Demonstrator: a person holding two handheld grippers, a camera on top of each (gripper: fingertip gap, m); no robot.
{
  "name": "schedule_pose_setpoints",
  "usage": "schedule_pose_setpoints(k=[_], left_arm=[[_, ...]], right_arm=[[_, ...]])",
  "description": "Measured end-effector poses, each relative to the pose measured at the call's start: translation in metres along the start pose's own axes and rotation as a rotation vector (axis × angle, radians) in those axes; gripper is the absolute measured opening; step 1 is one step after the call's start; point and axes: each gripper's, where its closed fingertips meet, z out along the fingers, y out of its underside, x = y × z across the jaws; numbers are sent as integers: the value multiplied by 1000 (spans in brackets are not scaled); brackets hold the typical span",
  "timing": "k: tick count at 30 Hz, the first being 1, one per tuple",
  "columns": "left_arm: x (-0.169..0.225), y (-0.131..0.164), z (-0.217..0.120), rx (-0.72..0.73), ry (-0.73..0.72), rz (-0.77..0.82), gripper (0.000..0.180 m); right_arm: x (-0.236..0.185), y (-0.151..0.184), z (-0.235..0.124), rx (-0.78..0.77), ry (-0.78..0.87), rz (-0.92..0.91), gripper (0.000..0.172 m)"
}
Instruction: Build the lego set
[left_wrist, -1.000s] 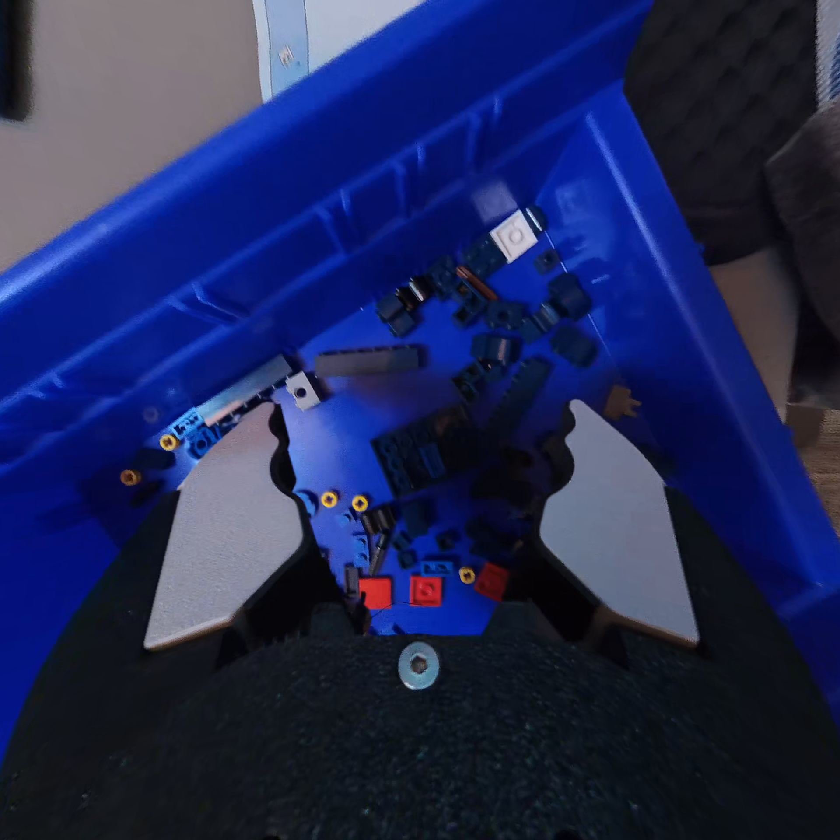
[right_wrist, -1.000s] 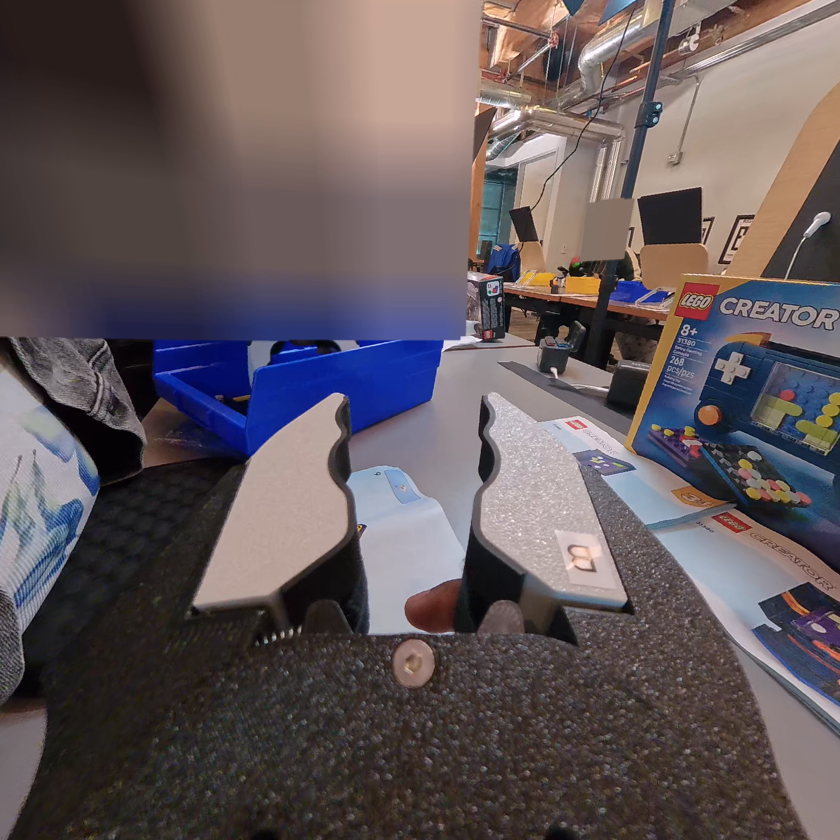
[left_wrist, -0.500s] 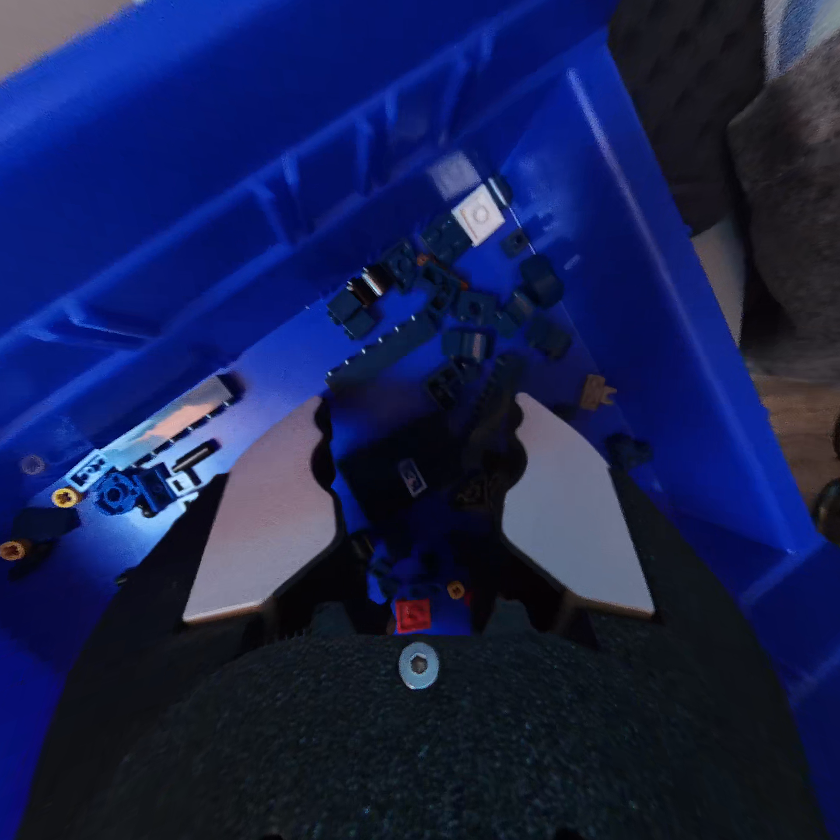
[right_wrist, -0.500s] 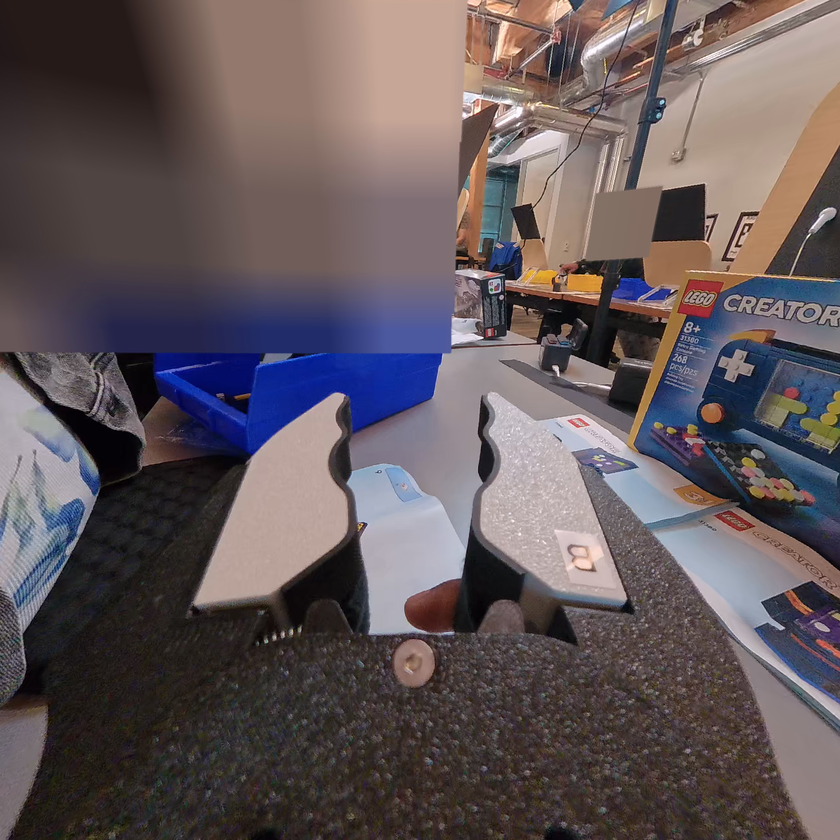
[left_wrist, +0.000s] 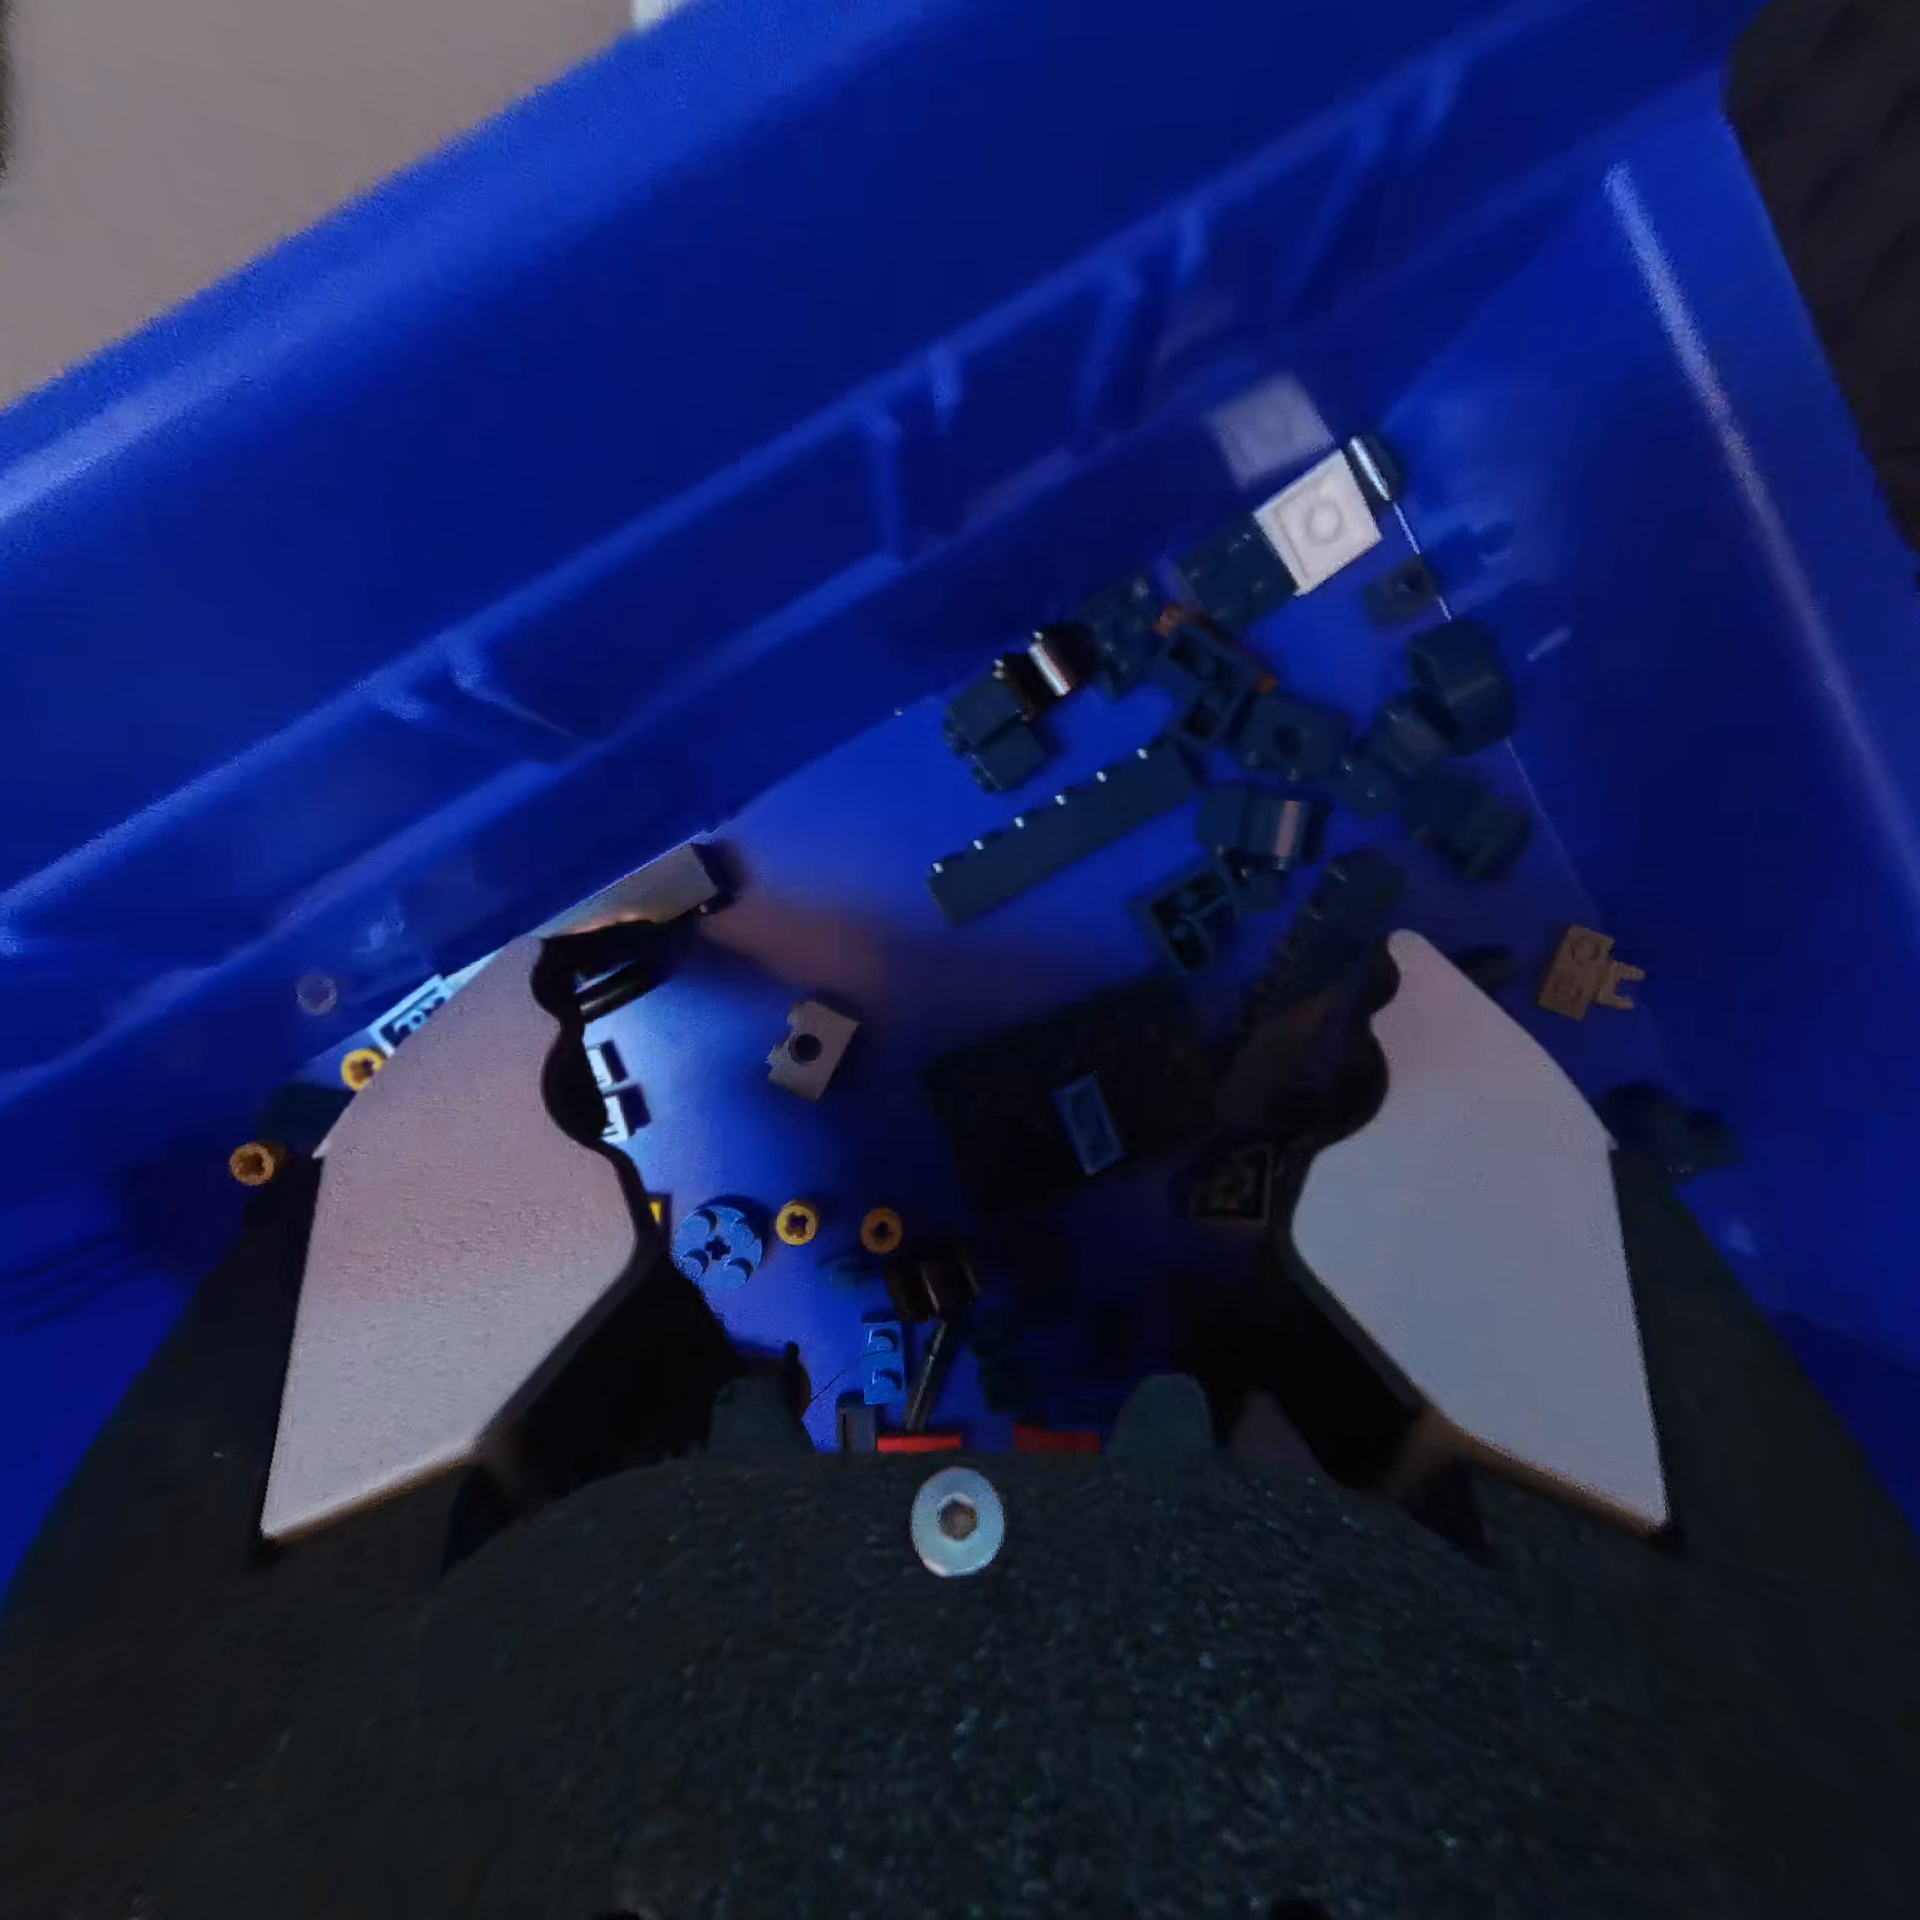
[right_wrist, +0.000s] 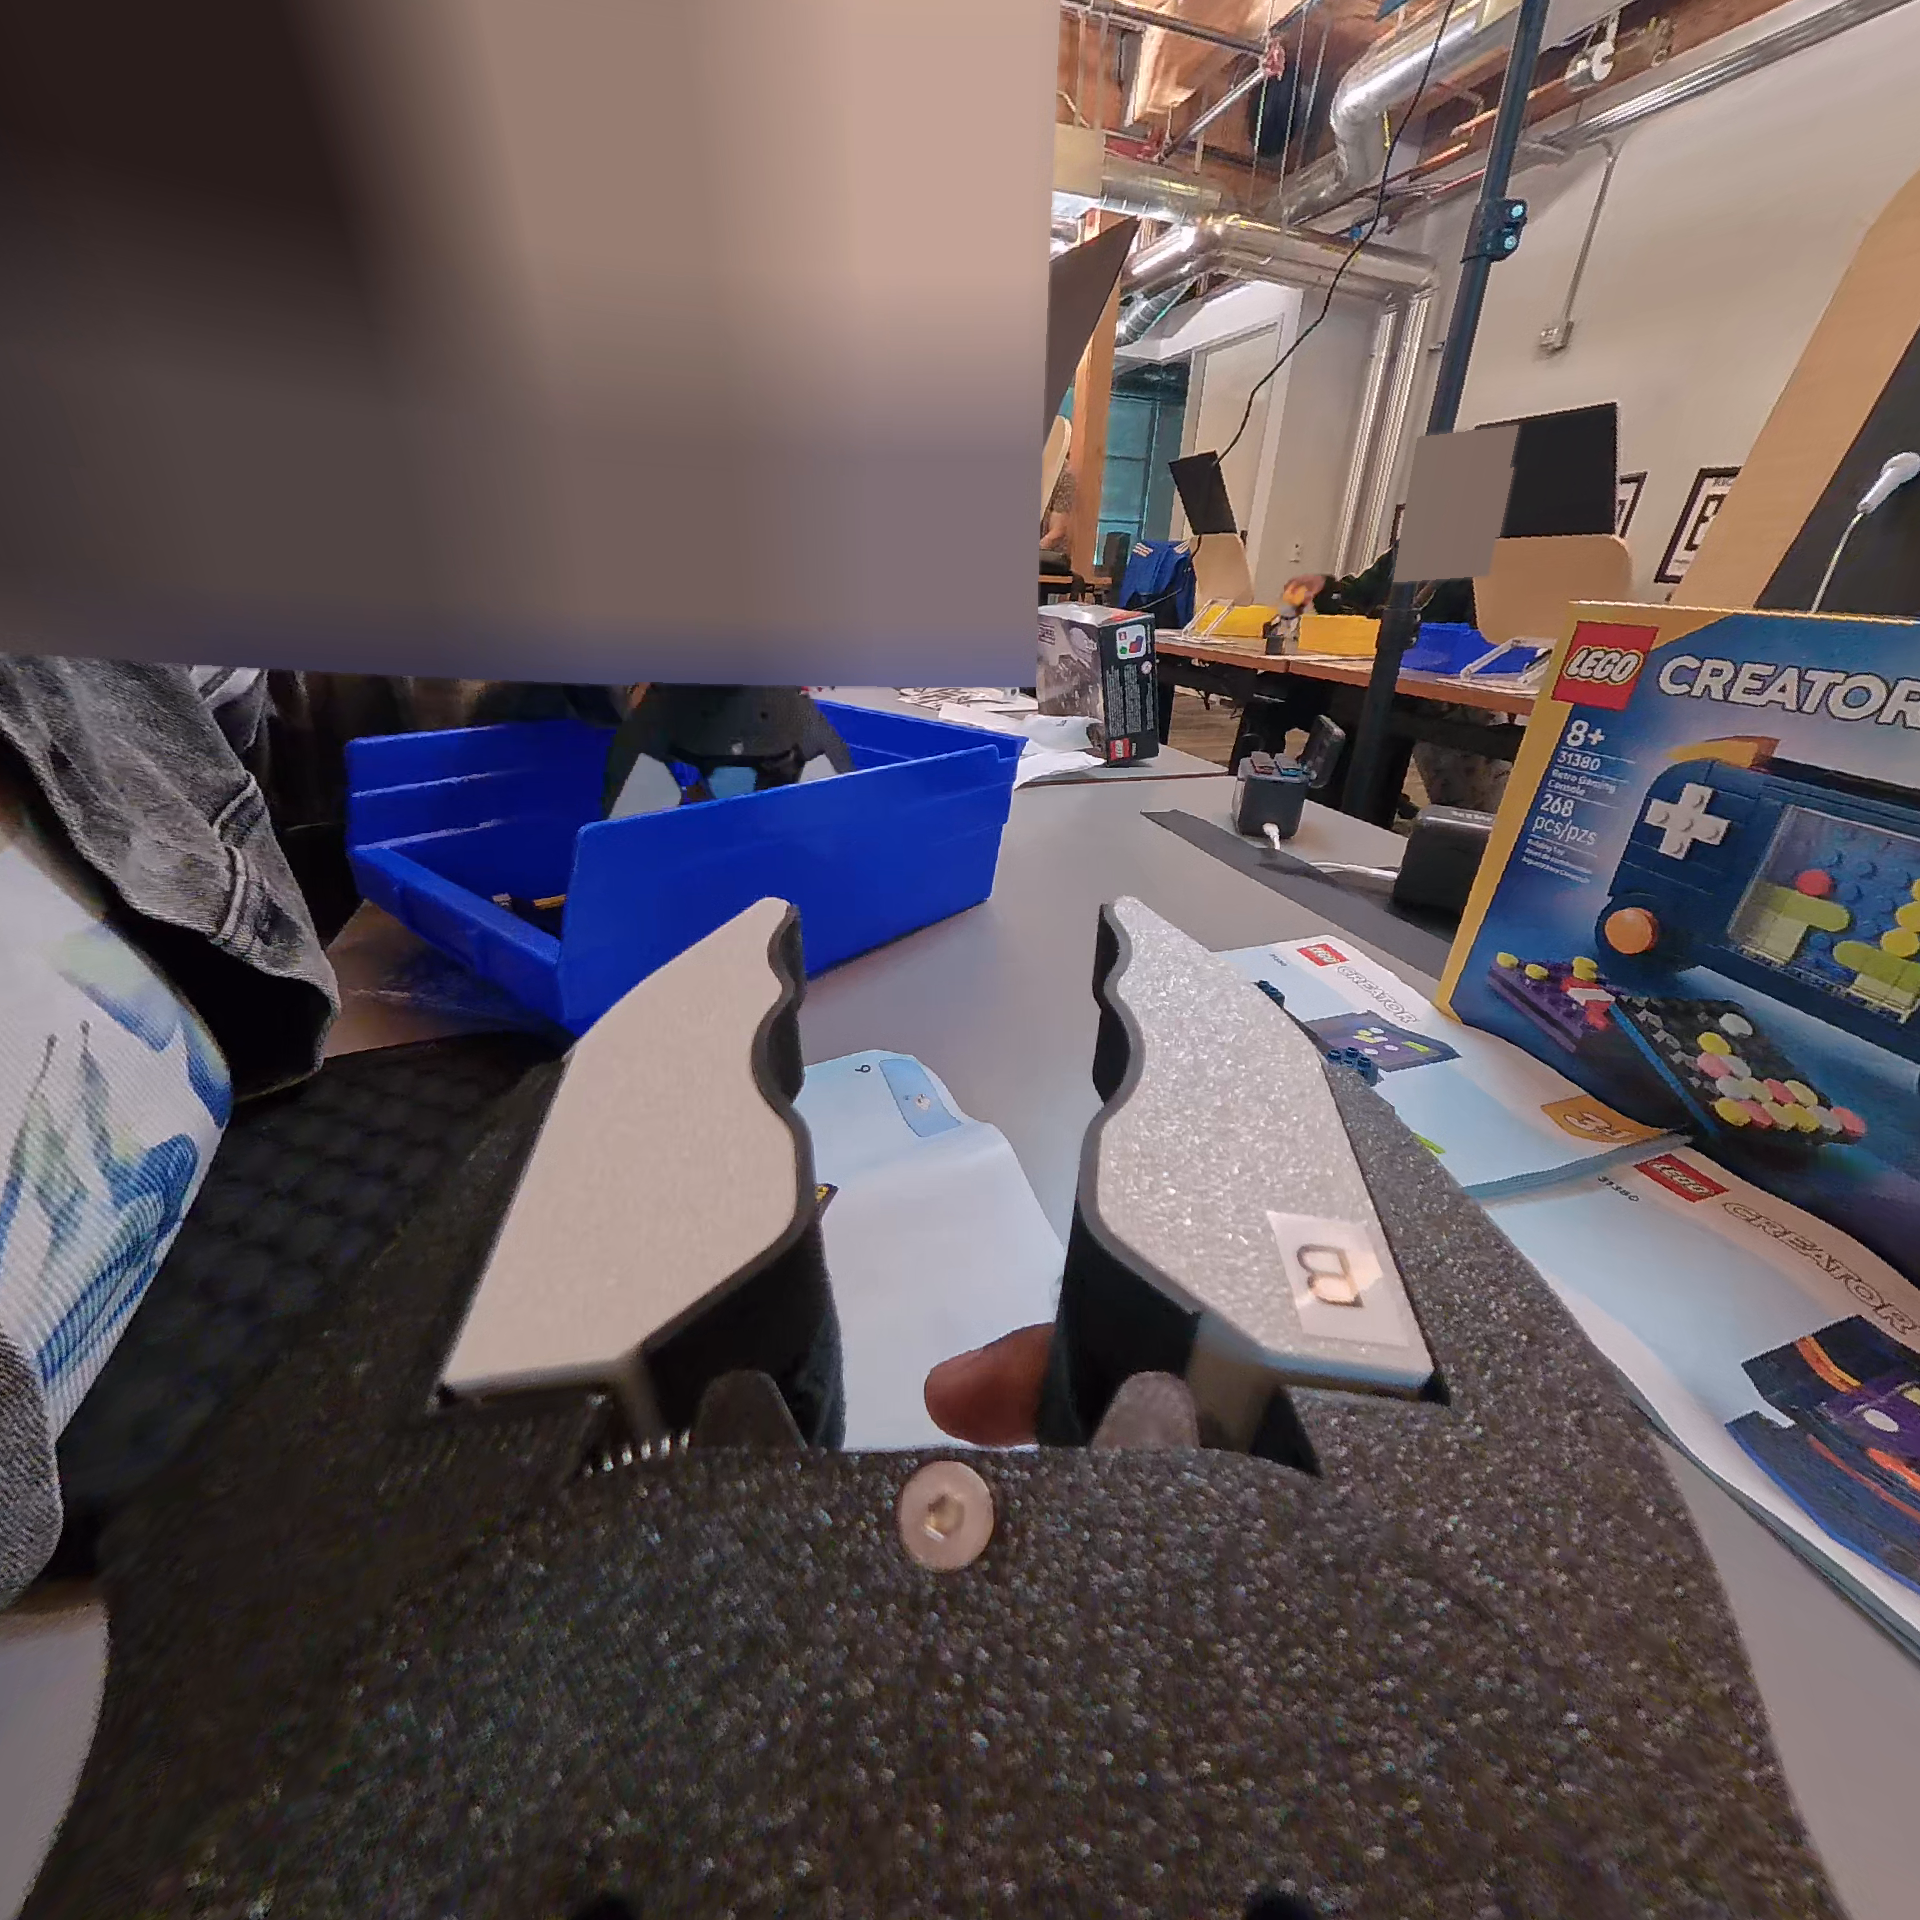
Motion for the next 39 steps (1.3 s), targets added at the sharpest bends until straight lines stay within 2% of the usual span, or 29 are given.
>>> schedule_pose_setpoints(k=[1, 2, 3, 4, 6, 8, 9, 14, 16, 18, 20, 21, 24, 26, 29, 30, 31, 32, 33, 35, 37, 39], left_arm=[[3, 0, -1, -5, 8, 24, 133], [9, -2, -4, 10, 43, 39, 116], [23, -4, -9, 31, 145, 29, 81], [28, -7, -13, 60, 190, -18, 77], [9, -11, -19, 105, 101, -100, 82], [-18, -20, -26, 194, -54, -129, 117], [-26, -21, -26, 199, -89, -135, 127], [-17, -7, -2, 28, 14, -136, 140], [-16, -8, -2, 18, 18, -101, 132], [6, -18, -11, 77, 167, -111, 87], [10, -20, -15, 100, 219, -197, 86], [2, -20, -16, 107, 174, -224, 90], [-33, -15, -15, 97, -3, -248, 124], [-36, -11, -10, 46, 15, -242, 127], [-27, -10, -2, -3, 74, -223, 123], [-23, -12, -3, 1, 93, -204, 116], [-16, -13, -4, 7, 128, -193, 109], [-5, -15, -7, 12, 197, -184, 85], [2, -16, -9, 14, 240, -197, 81], [-8, -13, -10, 9, 181, -221, 75], [-40, -12, -14, 17, -12, -239, 60], [-66, -13, -23, 35, -139, -258, 54]], right_arm=[[0, 0, 0, -1, 0, -3, 54], [-1, 0, 0, -2, 0, -6, 54], [-1, 0, 0, -1, 0, -8, 54], [-1, -1, 0, 0, 1, -9, 54], [0, -1, -1, 4, 4, -7, 54], [0, -2, -1, 8, 2, -3, 53], [-1, -2, 0, 6, -1, -2, 53], [-3, -2, 0, 1, -6, -16, 53], [-3, -3, -1, 7, -2, -19, 53], [-2, -5, -2, 13, 0, -19, 53], [-1, -5, -3, 16, 2, -16, 53], [-1, -5, -3, 18, 1, -14, 53], [-3, -5, -2, 15, -7, -16, 53], [-4, -6, -2, 12, -6, -27, 53], [-3, -8, -4, 18, -1, -34, 53], [-3, -8, -4, 22, 0, -34, 53], [-3, -9, -4, 26, 0, -32, 53], [-3, -9, -5, 28, -1, -31, 53], [-3, -10, -5, 29, -3, -29, 53], [-4, -10, -4, 30, -6, -29, 53], [-5, -11, -4, 32, -9, -30, 53], [-5, -11, -4, 34, -12, -34, 53]])
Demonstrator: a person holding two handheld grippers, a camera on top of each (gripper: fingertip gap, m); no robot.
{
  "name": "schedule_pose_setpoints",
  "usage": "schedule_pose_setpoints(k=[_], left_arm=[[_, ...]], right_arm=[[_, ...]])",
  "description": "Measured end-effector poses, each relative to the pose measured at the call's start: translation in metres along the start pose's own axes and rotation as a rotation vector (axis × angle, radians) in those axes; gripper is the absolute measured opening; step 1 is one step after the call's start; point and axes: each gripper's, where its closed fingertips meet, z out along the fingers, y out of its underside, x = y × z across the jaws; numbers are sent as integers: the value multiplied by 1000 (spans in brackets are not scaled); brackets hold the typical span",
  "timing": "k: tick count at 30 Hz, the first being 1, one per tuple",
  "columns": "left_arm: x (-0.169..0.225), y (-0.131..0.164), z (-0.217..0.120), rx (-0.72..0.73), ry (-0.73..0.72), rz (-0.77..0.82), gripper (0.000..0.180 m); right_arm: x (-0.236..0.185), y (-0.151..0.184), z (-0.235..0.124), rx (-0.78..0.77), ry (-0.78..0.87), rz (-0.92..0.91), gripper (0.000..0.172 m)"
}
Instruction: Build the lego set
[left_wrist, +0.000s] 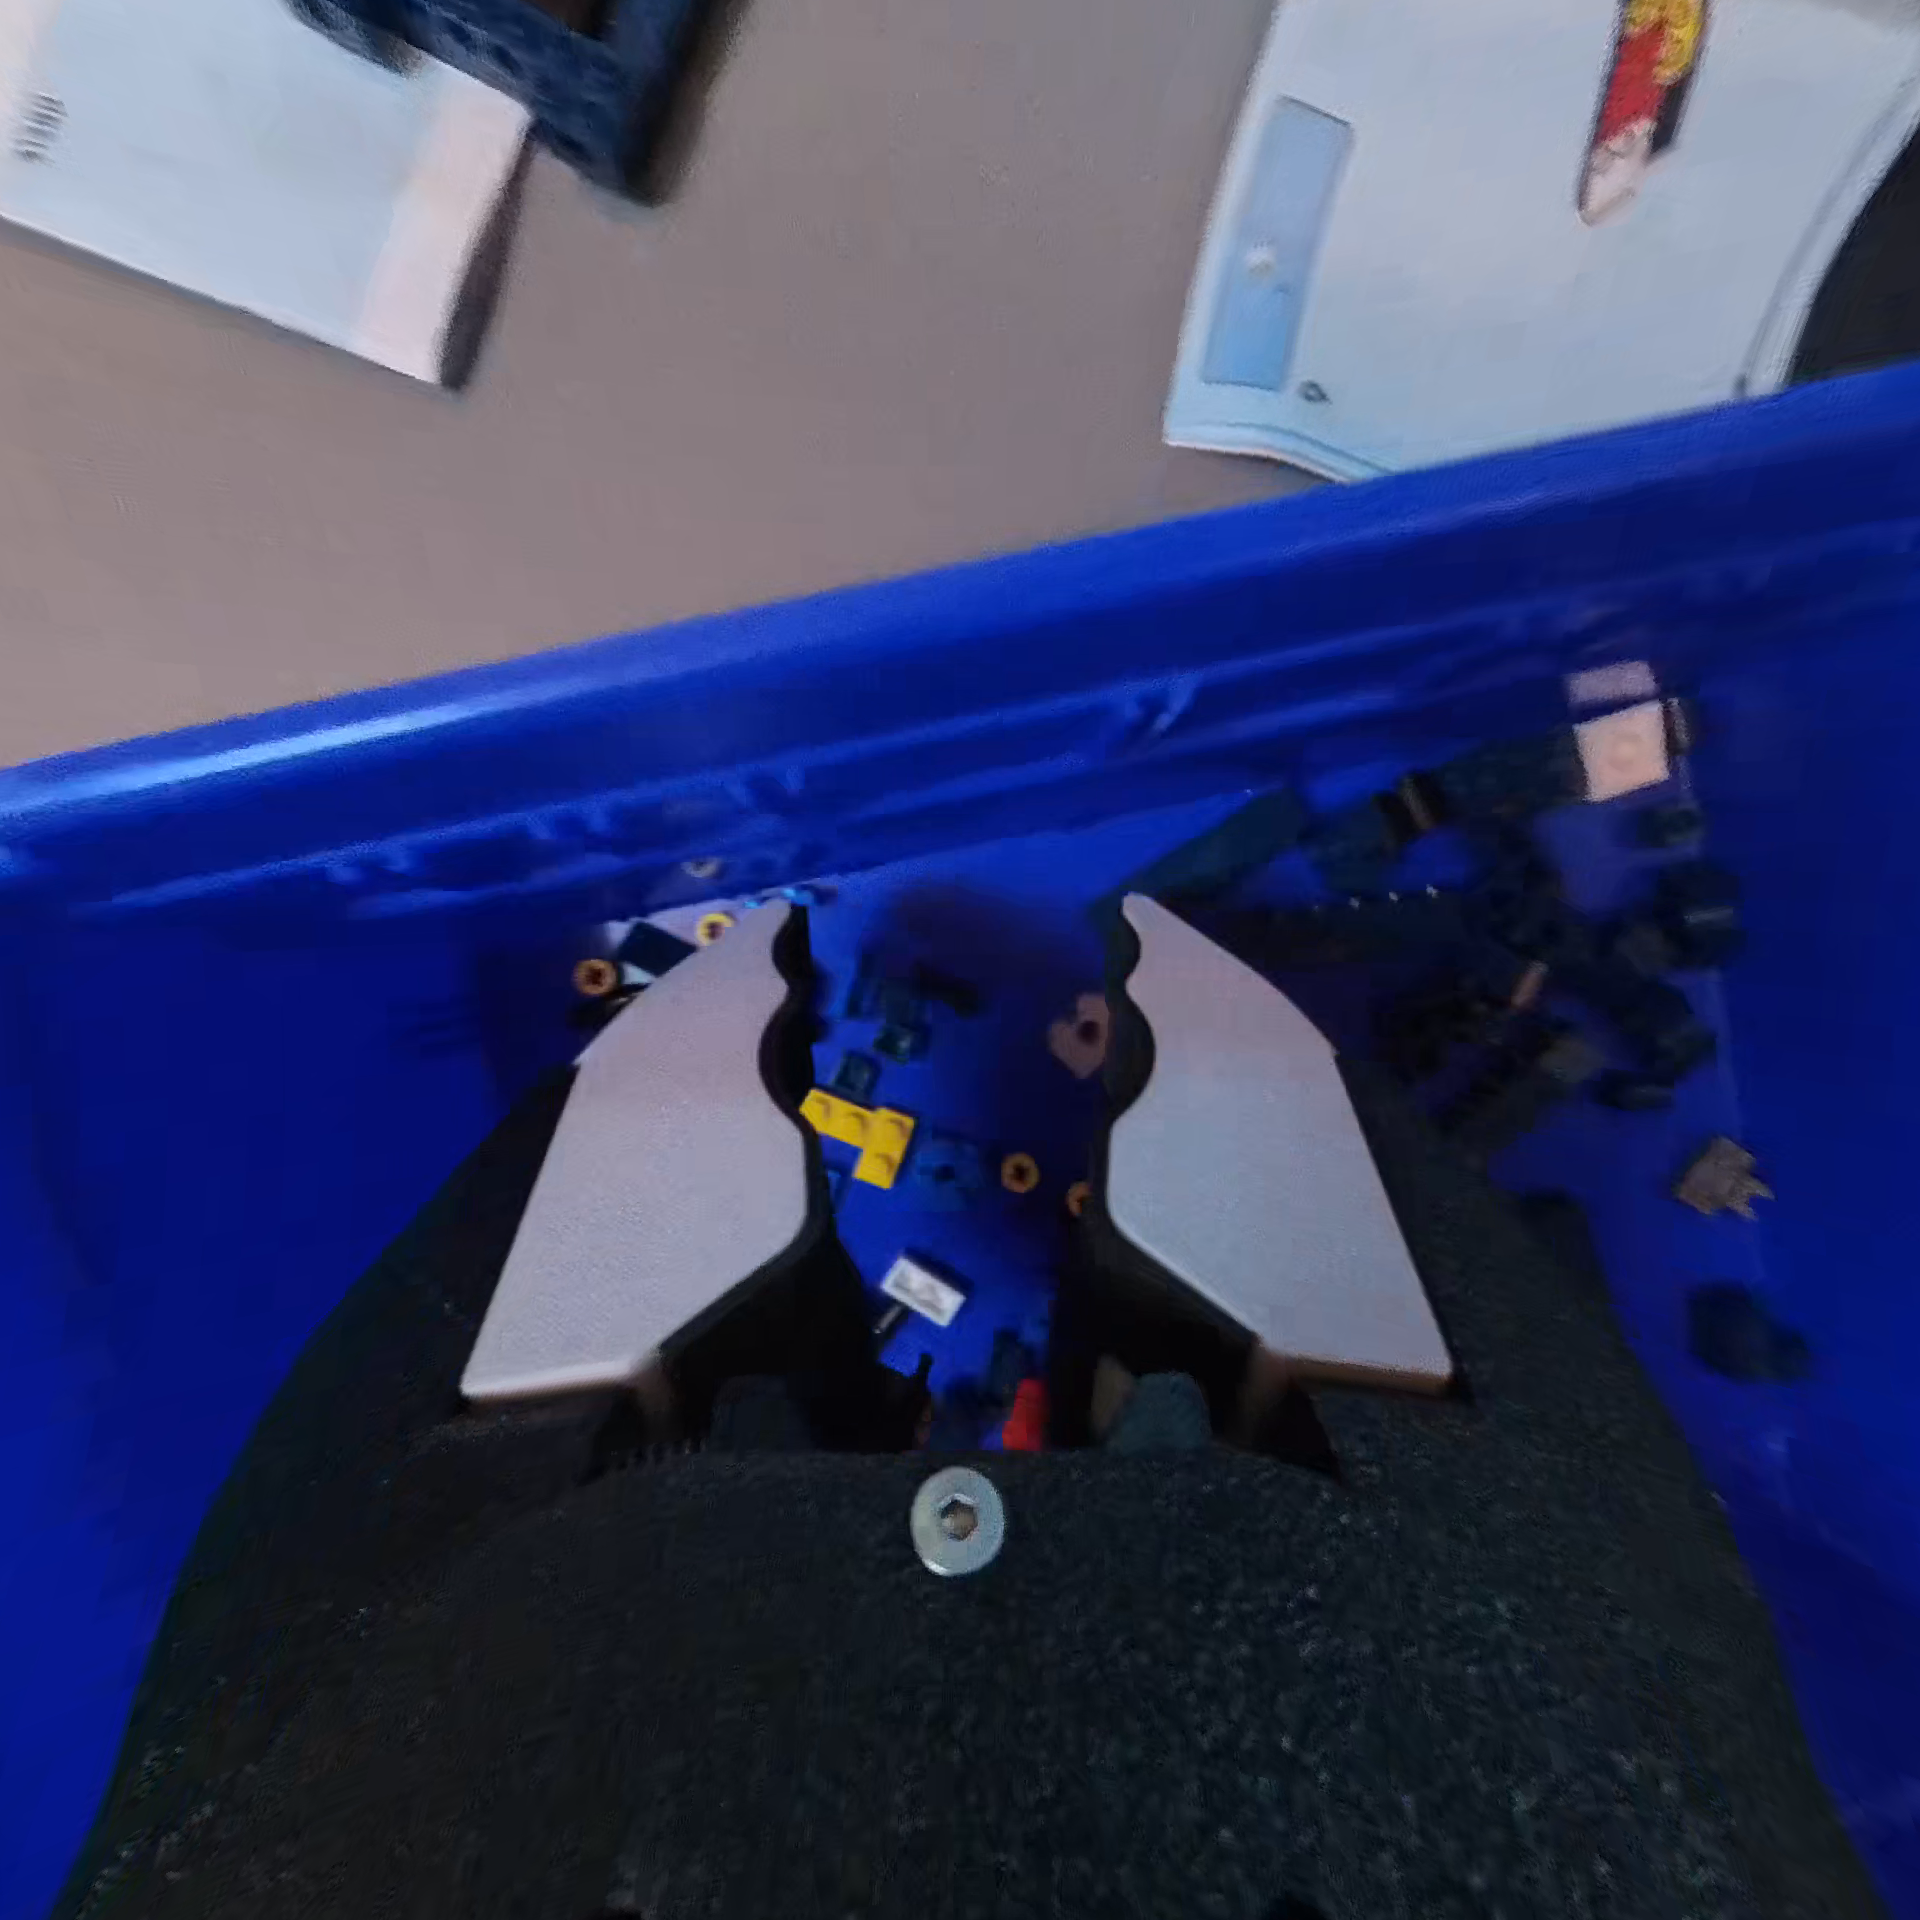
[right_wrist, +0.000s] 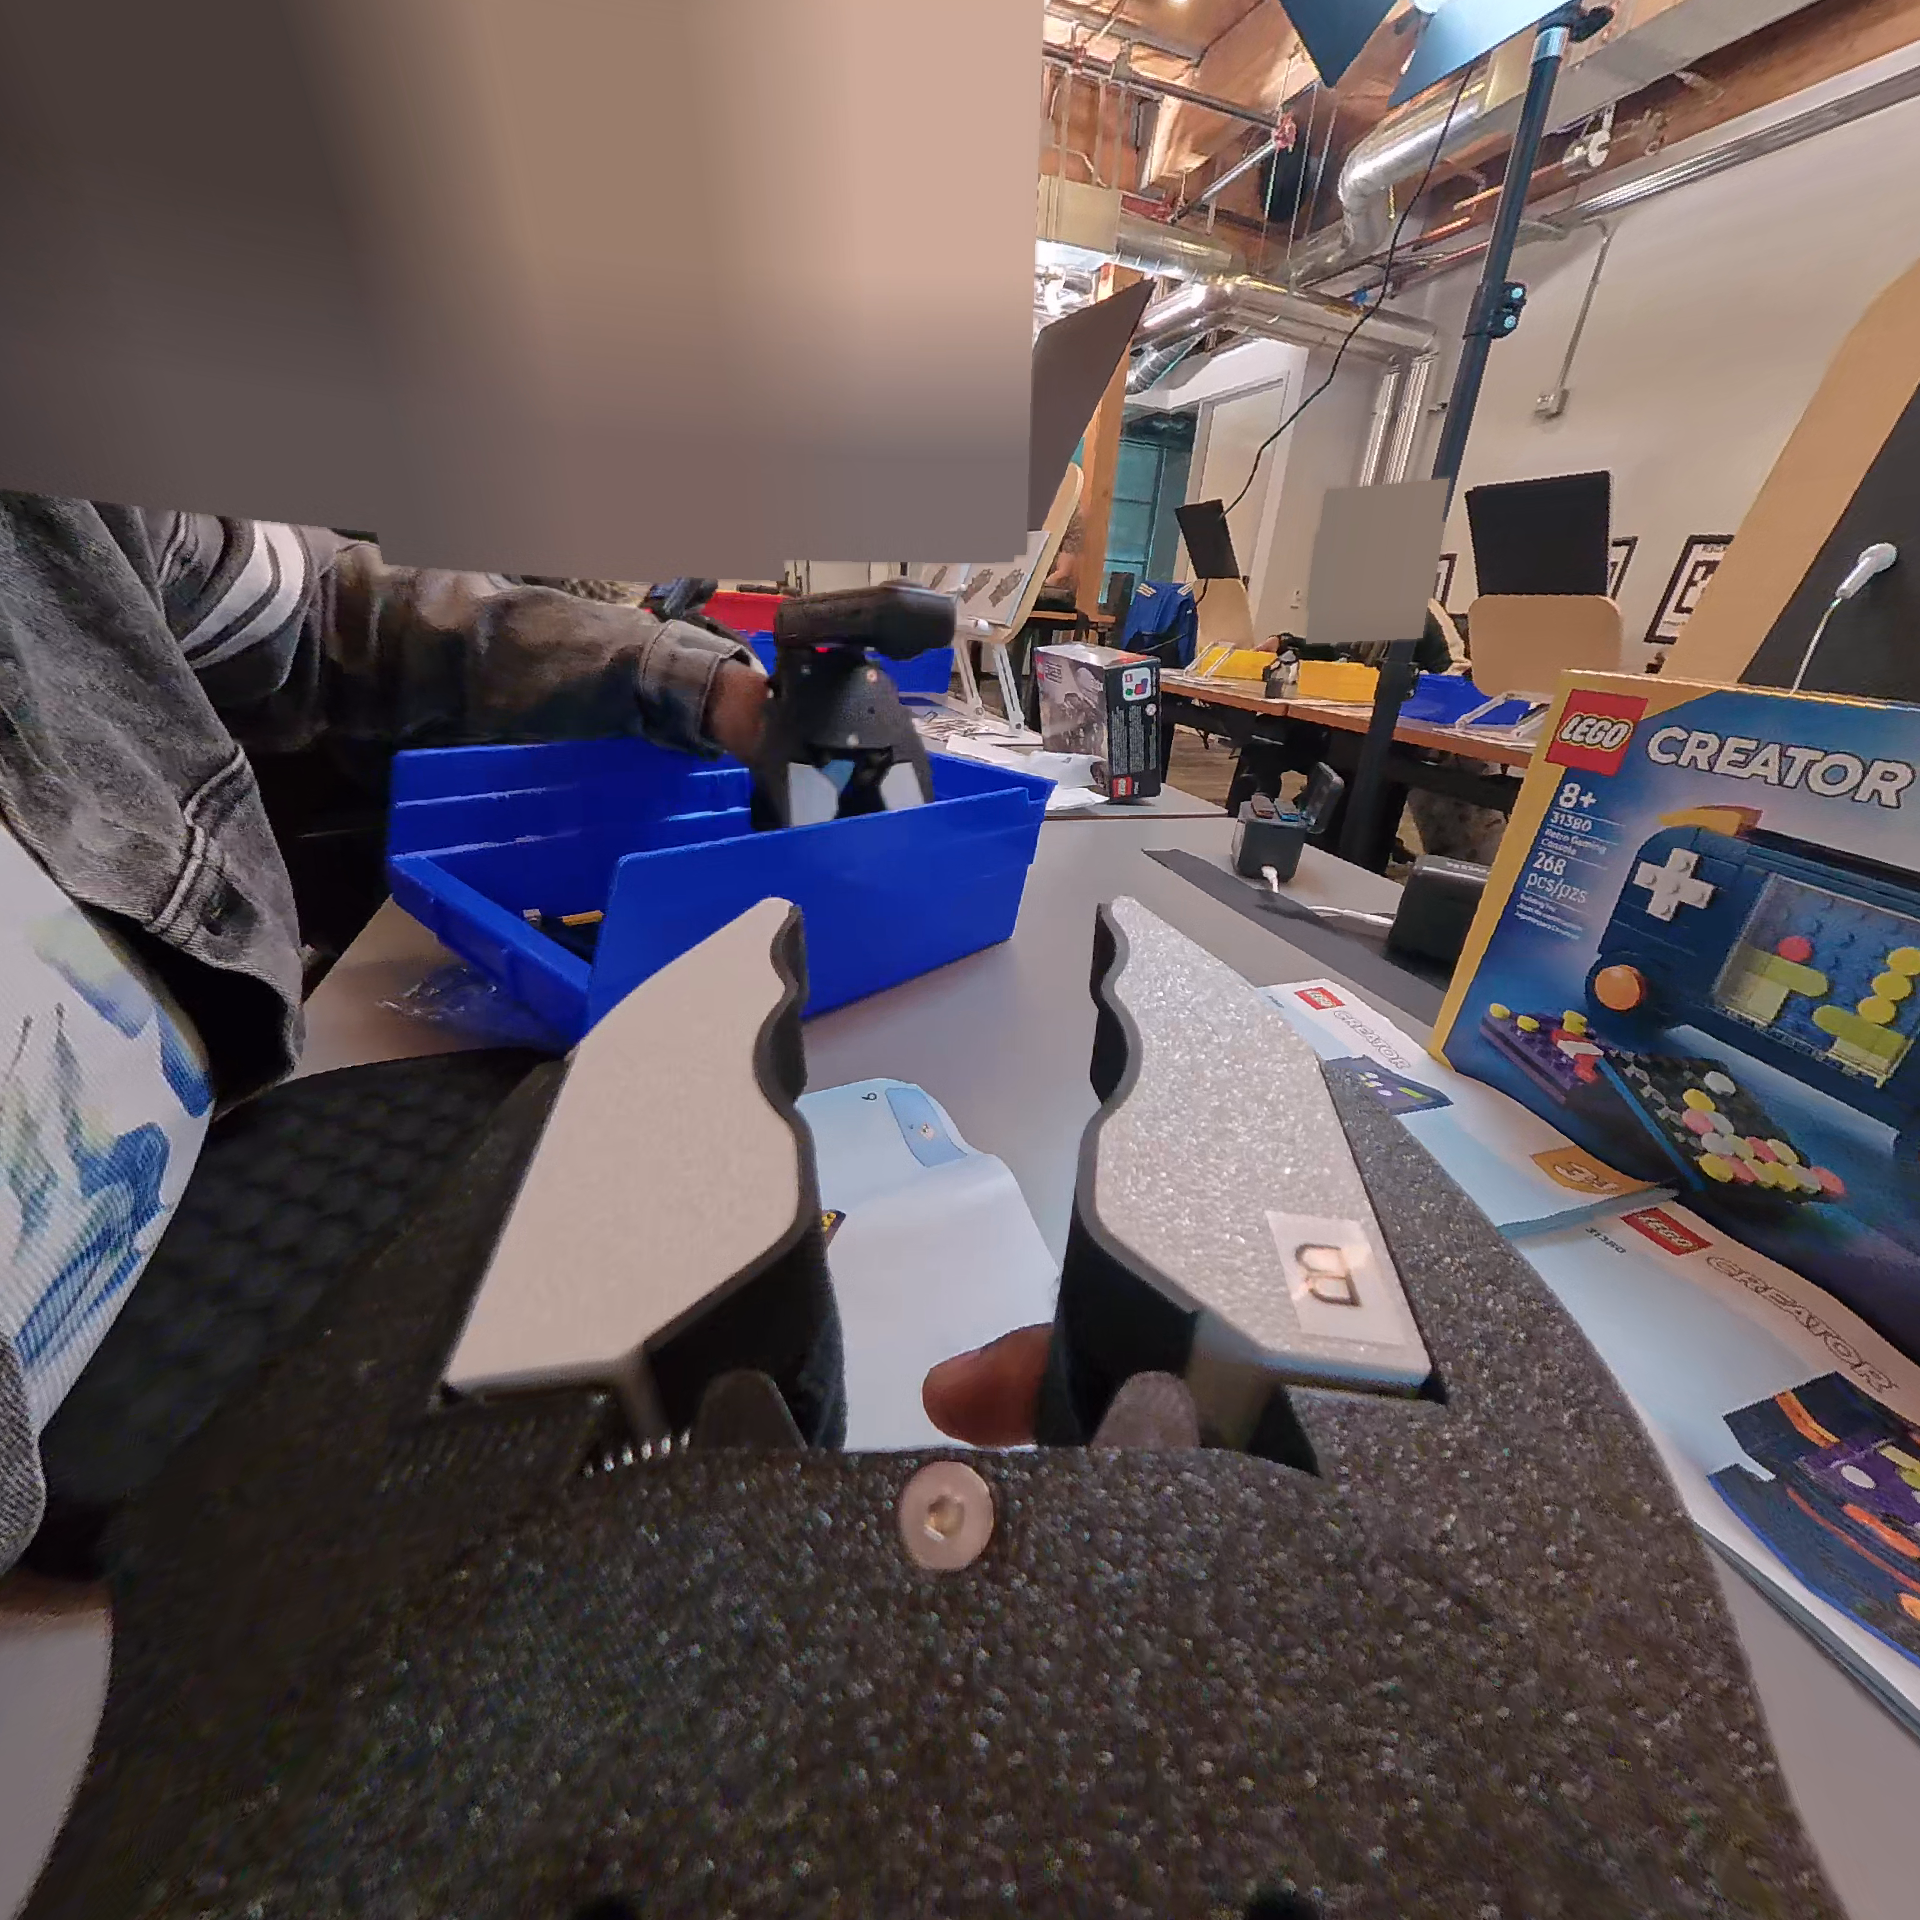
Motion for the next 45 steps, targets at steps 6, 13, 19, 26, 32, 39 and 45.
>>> schedule_pose_setpoints(k=[6, 13, 19, 26, 32, 39, 45], left_arm=[[-34, 0, 4, -41, -124, -8, 37], [-42, 8, 18, -81, -165, -59, 23], [-31, 10, 18, -116, -120, -24, 8], [-8, 13, 18, -158, -30, -7, 11], [4, 19, 13, -198, -16, 13, 28], [-1, 18, 4, -168, -98, 16, 45], [-11, 19, 0, -137, -121, -23, 53]], right_arm=[[-1, -4, -2, 14, 3, -11, 52], [0, -7, -3, 23, 5, -17, 52], [18, -36, -26, 126, 128, -96, 50], [58, -96, -109, 559, 437, -33, 40], [58, -96, -109, 561, 443, -29, 39], [59, -98, -112, 597, 443, 1, 38], [62, -100, -120, 626, 493, -17, 38]])
